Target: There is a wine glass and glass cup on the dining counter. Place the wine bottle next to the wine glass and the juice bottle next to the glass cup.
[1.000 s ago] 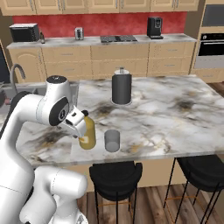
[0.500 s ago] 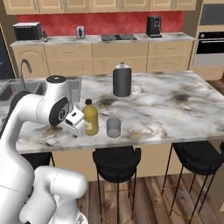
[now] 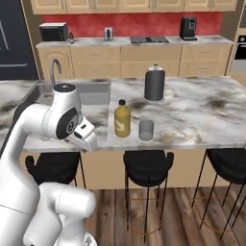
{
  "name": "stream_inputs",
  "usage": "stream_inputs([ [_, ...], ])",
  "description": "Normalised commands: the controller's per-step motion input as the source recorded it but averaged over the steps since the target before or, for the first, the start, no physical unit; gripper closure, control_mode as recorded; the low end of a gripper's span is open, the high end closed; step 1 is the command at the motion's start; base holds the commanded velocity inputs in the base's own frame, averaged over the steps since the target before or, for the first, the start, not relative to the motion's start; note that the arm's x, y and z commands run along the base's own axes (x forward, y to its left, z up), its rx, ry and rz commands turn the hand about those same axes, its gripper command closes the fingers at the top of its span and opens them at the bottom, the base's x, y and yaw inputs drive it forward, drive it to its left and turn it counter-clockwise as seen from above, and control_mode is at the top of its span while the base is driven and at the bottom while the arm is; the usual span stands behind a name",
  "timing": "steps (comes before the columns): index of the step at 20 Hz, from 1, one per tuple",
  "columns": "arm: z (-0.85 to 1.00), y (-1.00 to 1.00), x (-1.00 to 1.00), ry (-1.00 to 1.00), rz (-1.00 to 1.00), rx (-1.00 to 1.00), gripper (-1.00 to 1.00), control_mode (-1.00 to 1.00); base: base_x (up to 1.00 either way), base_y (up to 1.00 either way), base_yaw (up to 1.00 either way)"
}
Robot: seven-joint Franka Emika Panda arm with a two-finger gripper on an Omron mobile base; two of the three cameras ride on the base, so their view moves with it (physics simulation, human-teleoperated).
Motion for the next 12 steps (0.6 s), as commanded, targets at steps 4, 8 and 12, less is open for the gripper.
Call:
stream_inputs([
  [4,0.00,0.00,0.00,0.00,0.00,0.00,-1.00,1.00,-0.23,0.74,0.26],
  [8,0.00,0.00,0.00,0.00,0.00,0.00,-1.00,1.00,-0.11,0.77,0.21],
  [12,0.00,0.00,0.00,0.00,0.00,0.00,-1.00,1.00,-0.12,0.76,0.13],
])
